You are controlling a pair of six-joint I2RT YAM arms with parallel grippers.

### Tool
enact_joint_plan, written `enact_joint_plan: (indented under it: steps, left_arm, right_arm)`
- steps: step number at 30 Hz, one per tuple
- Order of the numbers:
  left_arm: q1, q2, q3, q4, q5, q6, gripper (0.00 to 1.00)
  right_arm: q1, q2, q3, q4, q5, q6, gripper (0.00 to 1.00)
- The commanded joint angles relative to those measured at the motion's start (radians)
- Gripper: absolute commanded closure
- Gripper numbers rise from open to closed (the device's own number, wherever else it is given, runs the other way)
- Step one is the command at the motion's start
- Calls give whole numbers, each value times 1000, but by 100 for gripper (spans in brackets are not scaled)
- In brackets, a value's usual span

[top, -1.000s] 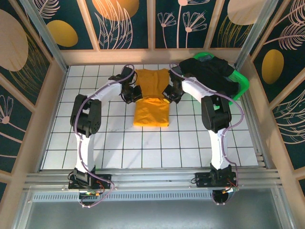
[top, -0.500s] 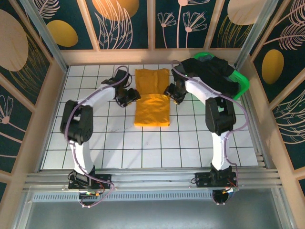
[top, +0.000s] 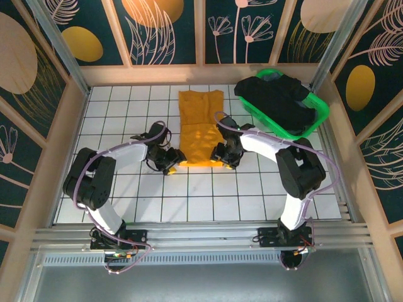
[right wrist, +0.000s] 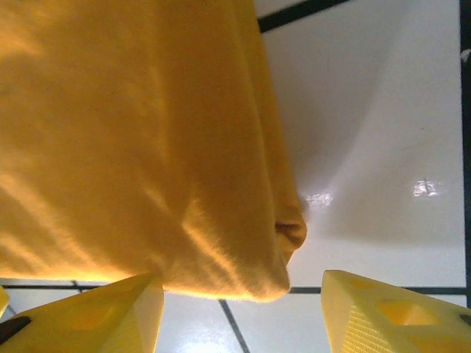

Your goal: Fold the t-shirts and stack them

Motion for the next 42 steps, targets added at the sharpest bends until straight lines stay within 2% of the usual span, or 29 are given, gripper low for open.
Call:
enact_joint_plan:
  steps: [1, 7, 12, 14, 17, 18, 24, 27, 30, 33, 37, 42]
  left_arm:
    - [-8, 50, 12, 51, 27, -17, 48]
    - [-8, 111, 54, 96, 18, -18, 55]
    - [-8, 153, 107, 137, 1, -31, 65]
    - [-8, 159, 124, 153, -6, -44, 75]
    - [-7, 152, 144, 160, -22, -57, 99]
    - [-6, 144, 151, 152, -27, -56, 100]
    - [17, 43, 159, 70, -65, -49, 100]
    - [21, -3, 161, 19, -38, -23, 100]
    - [19, -17, 132, -52, 35, 36, 100]
    - [20, -74, 72, -119, 63, 104, 100]
    - [-9, -204, -76, -132, 75, 69, 100]
    - [-26, -372, -136, -249, 72, 39, 100]
  right_arm:
    - [-3, 28, -13, 35, 15, 36, 42]
    - [-13, 77, 16, 47, 32, 24, 51]
    - [-15, 110, 53, 58, 32, 15, 75]
    - [-15, 114, 71, 57, 38, 10, 87]
    - [-15, 102, 87, 57, 50, -3, 98]
    - [-17, 98, 97, 46, 57, -8, 100]
    - [-35, 42, 154, -9, 78, -26, 100]
    - [-39, 23, 185, -49, 52, -38, 100]
    - [-31, 3, 174, -85, 1, -52, 100]
    - [-12, -32, 120, -118, -60, -72, 100]
    - [27, -113, 26, -154, -165, -77, 100]
    - [86, -207, -12, -174, -286, 4, 100]
